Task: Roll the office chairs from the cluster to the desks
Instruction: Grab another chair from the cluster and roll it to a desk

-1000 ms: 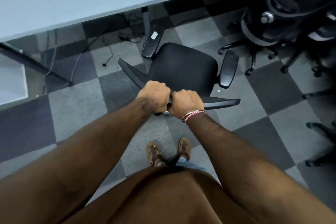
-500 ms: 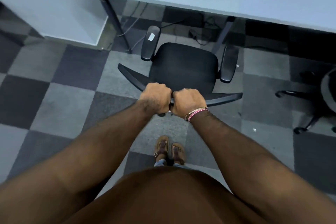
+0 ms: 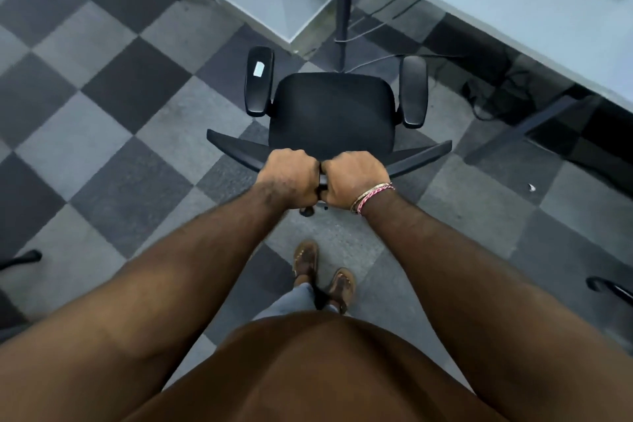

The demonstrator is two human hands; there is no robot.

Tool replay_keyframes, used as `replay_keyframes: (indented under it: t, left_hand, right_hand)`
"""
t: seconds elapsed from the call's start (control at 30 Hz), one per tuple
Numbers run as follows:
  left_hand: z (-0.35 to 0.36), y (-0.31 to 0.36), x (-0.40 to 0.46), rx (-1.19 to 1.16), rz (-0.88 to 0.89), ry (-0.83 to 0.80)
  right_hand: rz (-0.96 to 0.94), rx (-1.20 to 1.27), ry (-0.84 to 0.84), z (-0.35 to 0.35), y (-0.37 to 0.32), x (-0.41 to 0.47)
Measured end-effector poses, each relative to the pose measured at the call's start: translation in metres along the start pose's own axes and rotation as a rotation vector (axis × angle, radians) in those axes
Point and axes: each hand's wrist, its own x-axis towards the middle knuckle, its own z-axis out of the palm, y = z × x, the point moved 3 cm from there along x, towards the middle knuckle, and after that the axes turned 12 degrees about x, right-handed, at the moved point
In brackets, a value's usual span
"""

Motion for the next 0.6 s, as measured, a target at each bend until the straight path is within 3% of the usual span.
replay_keyframes:
  t: [0.33,0.6]
  left_hand:
    - [0.045,-0.082,-0.024,-0.065,-0.133,-0.071]
    - [0.072,-0.177,-0.021,-0.145,-0.21,-0.076]
  right_hand:
    - [-0.295,-0.081,-0.063,0.001,-0.061,0.082]
    - [-0.337,-0.104,-0.073,-0.009,-0.116,0.173]
